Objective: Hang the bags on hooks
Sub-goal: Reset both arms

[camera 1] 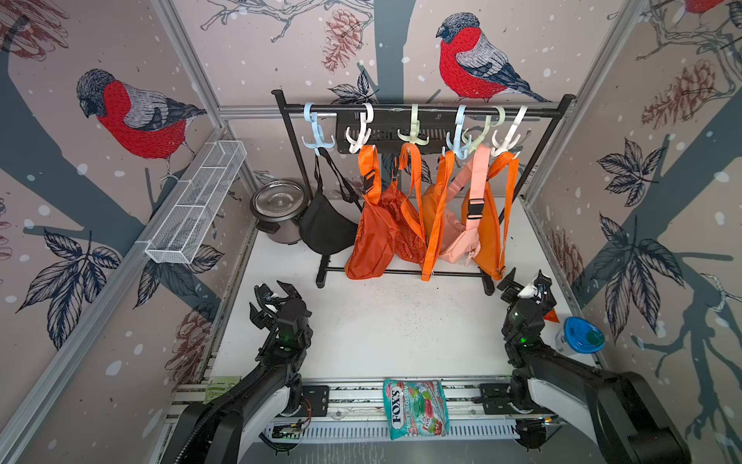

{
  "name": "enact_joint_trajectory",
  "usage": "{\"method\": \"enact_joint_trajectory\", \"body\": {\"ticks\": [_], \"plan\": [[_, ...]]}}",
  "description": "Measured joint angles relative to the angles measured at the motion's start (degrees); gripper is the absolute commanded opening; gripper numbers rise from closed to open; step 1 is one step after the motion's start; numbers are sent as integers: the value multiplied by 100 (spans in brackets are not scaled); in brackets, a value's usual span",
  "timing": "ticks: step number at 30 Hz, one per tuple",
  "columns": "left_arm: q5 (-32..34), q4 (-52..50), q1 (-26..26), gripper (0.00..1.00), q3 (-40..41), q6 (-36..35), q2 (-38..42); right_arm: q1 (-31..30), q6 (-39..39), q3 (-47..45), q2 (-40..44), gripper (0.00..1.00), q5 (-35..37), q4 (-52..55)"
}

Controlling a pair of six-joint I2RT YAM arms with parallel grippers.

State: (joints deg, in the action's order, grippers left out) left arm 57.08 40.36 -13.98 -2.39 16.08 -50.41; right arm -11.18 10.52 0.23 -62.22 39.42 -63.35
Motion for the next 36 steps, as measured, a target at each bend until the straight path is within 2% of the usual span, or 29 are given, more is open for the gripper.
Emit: {"method": "enact_joint_trajectory", "body": {"ticks": [3,6,9,13,18,20,27,32,34,36], "plan": [[-72,260,68,92,101,4,9,70,2,155,-501,99,28,-240],[-133,411,116,92,201,26,188,227,111,382,-603,99,9,-332],[-136,675,166,92,203,61,402,450,153,203,-671,100,2,-570],[-157,922,210,91,203,59,378,719,240,0,-1639,99,-52,-1650],[-411,1211,221,91,203,-7,-9,452,-330,304,-1899,99,-898,-1982],[-549,1412,223,90,203,-74,-243,369,-608,518,-2415,99,-1340,-2243],[-1215,1958,223,88,203,-424,-1005,402,-903,721,-2435,99,-1821,-1838],[-1375,2470,236,88,203,-581,-1416,654,-844,1154,-2435,99,-2035,-1196],[-1469,2621,341,88,203,-599,-1493,686,-765,1176,-2435,99,-2072,-1045],[-1624,2892,662,88,205,-568,-1674,680,-745,1174,-2433,99,-2074,-925]]}}
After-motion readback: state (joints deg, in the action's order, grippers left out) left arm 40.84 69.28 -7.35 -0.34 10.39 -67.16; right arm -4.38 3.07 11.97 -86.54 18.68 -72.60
